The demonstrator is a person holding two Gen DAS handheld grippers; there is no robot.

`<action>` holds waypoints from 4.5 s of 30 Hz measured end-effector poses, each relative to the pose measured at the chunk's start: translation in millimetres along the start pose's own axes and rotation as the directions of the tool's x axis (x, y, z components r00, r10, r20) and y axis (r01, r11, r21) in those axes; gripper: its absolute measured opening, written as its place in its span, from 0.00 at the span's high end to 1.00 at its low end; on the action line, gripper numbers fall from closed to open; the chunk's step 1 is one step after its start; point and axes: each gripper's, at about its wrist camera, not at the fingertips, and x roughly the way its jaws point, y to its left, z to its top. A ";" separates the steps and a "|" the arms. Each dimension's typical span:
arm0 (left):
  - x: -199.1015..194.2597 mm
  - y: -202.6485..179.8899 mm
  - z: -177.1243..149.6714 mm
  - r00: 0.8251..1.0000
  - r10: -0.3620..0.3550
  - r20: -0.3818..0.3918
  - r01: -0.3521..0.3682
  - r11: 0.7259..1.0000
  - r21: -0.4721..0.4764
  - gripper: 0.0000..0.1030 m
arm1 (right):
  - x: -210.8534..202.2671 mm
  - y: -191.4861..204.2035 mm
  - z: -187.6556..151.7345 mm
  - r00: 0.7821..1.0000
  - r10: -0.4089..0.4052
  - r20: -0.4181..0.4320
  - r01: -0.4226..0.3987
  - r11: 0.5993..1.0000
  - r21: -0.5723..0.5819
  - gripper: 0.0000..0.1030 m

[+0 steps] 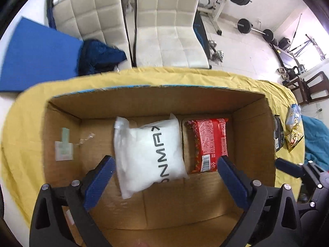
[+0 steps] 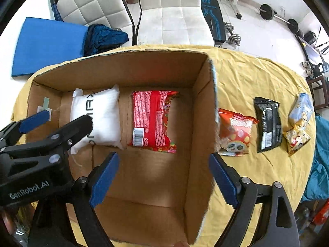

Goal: Organize snacks
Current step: 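Open both grippers to drop the red pack and white pouch into the box, then grasp the black pack with the left gripper while the right grasps the blue bear pack, then carry the black pack and blue bear pack with both grippers over the box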

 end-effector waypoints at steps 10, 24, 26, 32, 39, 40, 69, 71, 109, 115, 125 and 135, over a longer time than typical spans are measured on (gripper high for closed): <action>-71.6 -12.4 -54.9 0.984 0.065 0.165 -0.055 0.996 -0.066 0.01 | -54.8 -9.5 -61.8 0.994 0.036 0.100 -0.034 0.999 -0.014 0.00; -124.0 -58.6 -114.4 0.976 0.086 0.198 -0.054 0.986 -0.161 0.01 | -122.5 -75.6 -119.5 0.970 0.141 0.199 -0.138 0.990 -0.028 0.00; -125.5 -73.4 -115.4 0.975 0.077 0.206 -0.043 0.985 -0.165 0.01 | -126.0 -99.9 -122.2 0.969 0.141 0.202 -0.141 0.990 -0.013 0.00; -118.5 -134.5 -100.4 0.978 0.035 0.208 -0.009 0.992 -0.124 0.01 | -125.7 -176.4 -119.4 0.975 0.103 0.197 -0.116 0.992 0.056 0.00; -78.4 -216.3 -57.5 0.990 -0.007 0.138 0.007 1.000 -0.001 0.01 | -106.1 -275.6 -95.2 0.985 0.046 0.169 -0.080 0.978 0.195 0.00; -64.1 -229.6 -47.3 0.994 -0.017 0.105 0.015 1.000 0.019 0.01 | -97.5 -294.5 -87.2 0.987 0.040 0.153 -0.075 0.971 0.226 0.00; 155.8 -315.1 61.4 0.955 -0.059 -0.290 0.058 0.998 -0.011 0.11 | 102.2 -429.9 46.7 0.974 0.051 -0.220 0.028 0.940 0.340 0.46; 162.2 -318.7 60.2 0.950 -0.060 -0.305 0.060 0.998 -0.010 0.11 | 100.5 -435.1 39.9 0.969 0.013 -0.246 0.059 0.958 0.279 0.46; 172.4 -337.2 24.6 0.959 0.094 -0.267 -0.057 0.988 0.146 0.49 | 127.0 -440.0 25.2 0.976 -0.038 -0.217 0.100 0.954 0.282 0.46; 162.3 -341.8 14.0 0.967 0.113 -0.229 -0.078 0.985 0.157 0.52 | 119.9 -433.0 20.0 0.981 -0.039 -0.191 0.093 0.955 0.283 0.61; 114.9 -350.0 7.0 0.985 0.109 -0.133 -0.086 0.983 0.163 0.53 | 80.3 -433.2 16.8 0.991 -0.055 -0.119 0.087 0.954 0.286 0.65; 43.5 -350.2 0.7 0.999 0.038 -0.031 -0.033 0.989 0.145 0.53 | 16.3 -420.6 7.0 0.999 -0.037 -0.016 0.040 0.961 0.274 0.65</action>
